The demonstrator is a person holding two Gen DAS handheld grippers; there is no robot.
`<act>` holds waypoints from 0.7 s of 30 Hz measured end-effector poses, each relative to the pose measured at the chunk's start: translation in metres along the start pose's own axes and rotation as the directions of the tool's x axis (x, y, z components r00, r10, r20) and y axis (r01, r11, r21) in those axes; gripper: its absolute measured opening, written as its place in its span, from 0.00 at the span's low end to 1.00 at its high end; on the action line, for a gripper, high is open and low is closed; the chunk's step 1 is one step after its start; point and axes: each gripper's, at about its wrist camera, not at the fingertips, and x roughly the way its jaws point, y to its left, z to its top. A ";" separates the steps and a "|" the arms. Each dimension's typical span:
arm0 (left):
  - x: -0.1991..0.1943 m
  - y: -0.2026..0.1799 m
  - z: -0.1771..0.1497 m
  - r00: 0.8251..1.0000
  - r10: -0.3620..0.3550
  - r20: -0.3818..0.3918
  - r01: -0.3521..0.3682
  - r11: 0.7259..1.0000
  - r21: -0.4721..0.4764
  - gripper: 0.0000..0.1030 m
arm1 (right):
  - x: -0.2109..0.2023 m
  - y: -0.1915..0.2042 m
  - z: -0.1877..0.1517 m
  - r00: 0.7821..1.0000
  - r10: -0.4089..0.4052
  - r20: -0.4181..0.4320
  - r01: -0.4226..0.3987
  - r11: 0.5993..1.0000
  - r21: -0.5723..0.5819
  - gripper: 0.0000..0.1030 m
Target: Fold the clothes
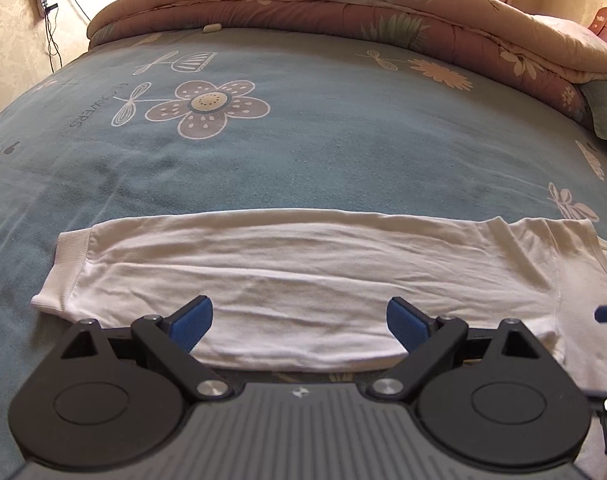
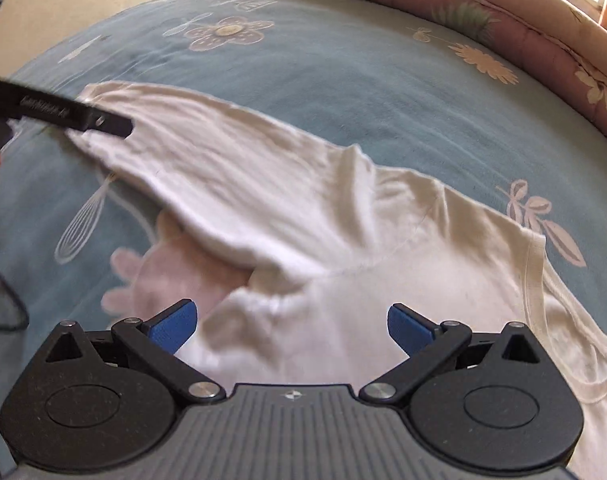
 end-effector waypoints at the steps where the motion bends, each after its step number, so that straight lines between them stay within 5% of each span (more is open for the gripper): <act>1: -0.004 -0.002 -0.003 1.000 0.001 0.001 -0.001 1.000 -0.004 0.91 | -0.009 0.006 -0.011 1.000 0.007 -0.013 -0.007 1.000 -0.023 1.00; 9: -0.034 -0.026 -0.022 1.000 0.017 0.016 -0.016 1.000 -0.019 0.91 | -0.044 0.063 -0.088 0.998 0.030 -0.047 -0.037 0.987 -0.155 1.00; 17: -0.061 -0.053 -0.039 0.999 0.026 0.032 -0.026 1.000 -0.002 0.91 | -0.036 0.151 -0.101 0.989 0.140 -0.050 -0.149 0.940 -0.306 1.00; 21: -0.071 -0.060 -0.044 0.998 0.033 0.044 -0.033 0.999 -0.004 0.91 | -0.049 0.146 -0.105 0.980 0.197 -0.029 -0.195 0.921 -0.338 1.00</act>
